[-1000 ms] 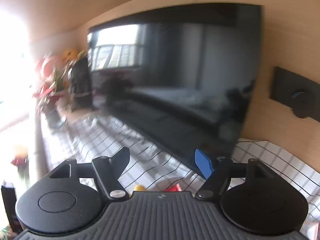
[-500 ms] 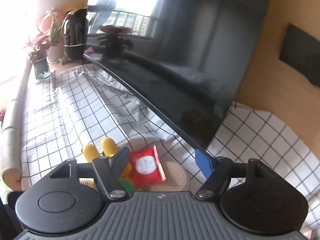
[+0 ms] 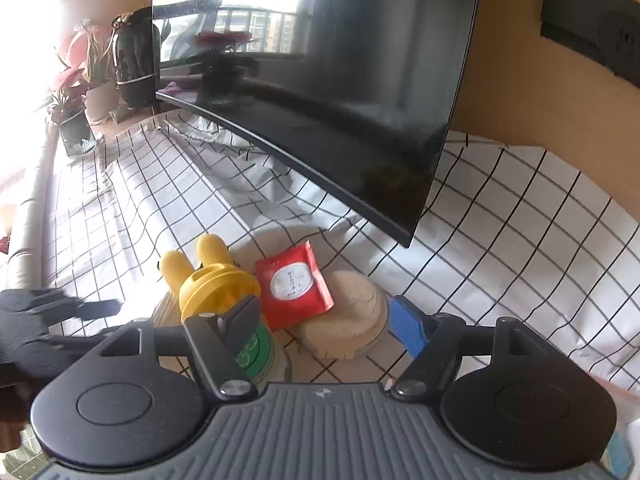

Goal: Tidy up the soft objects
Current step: 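Lower the left tool onto the cotton swab bundle and grasp it, then grasp the yellow rabbit-ear toy with the right tool while the left tool lifts the swabs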

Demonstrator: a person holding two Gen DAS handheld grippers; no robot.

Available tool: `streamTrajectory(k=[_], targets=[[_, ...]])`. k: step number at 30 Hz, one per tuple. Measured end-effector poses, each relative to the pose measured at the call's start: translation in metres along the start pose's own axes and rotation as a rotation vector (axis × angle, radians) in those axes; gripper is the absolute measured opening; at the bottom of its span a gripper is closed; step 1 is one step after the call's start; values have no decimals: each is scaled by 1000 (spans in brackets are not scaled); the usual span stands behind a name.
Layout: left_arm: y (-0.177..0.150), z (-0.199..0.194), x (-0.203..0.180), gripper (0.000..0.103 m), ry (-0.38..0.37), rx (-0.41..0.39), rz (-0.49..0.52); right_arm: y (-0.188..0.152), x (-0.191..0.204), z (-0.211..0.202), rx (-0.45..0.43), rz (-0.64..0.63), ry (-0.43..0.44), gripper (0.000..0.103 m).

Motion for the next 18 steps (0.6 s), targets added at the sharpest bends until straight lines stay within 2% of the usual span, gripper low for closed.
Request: streamTrajectory(k=[1, 3, 5, 7, 10, 12, 13, 15, 18], targets=[[3, 8, 0, 40, 10, 23, -10, -2, 0, 0, 1, -3, -1, 73], [4, 16, -3, 51, -27, 42, -24, -5, 0, 0, 7, -6, -4, 73], [3, 17, -9, 72, -60, 41, -11, -7, -3, 2, 16, 0, -7, 73], [2, 18, -9, 83, -125, 45, -11, -8, -5, 5, 27, 13, -8, 73], [2, 10, 7, 77, -176, 0, -68, -10, -6, 7, 36, 22, -2, 73], [1, 7, 17, 77, -120, -32, -87, -11, -6, 8, 41, 20, -2, 73], [2, 11, 22, 77, -97, -21, -93, -11, -5, 8, 45, 18, 0, 73], [3, 21, 31, 77, -108, 31, -128, -11, -3, 11, 52, 14, 2, 73], [2, 35, 42, 80, -190, 77, -209, -11, 2, 13, 59, -1, 10, 73]])
Point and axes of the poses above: each gripper's, at about its wrist camera, not at the fingertips, and z roughly the way its jaws point, x to its left, y to its top, the point moved 2 cm from there along z, roughly the way its jaws point, and after that the axes turned 14 degrees about x, right-handed, at the moved point
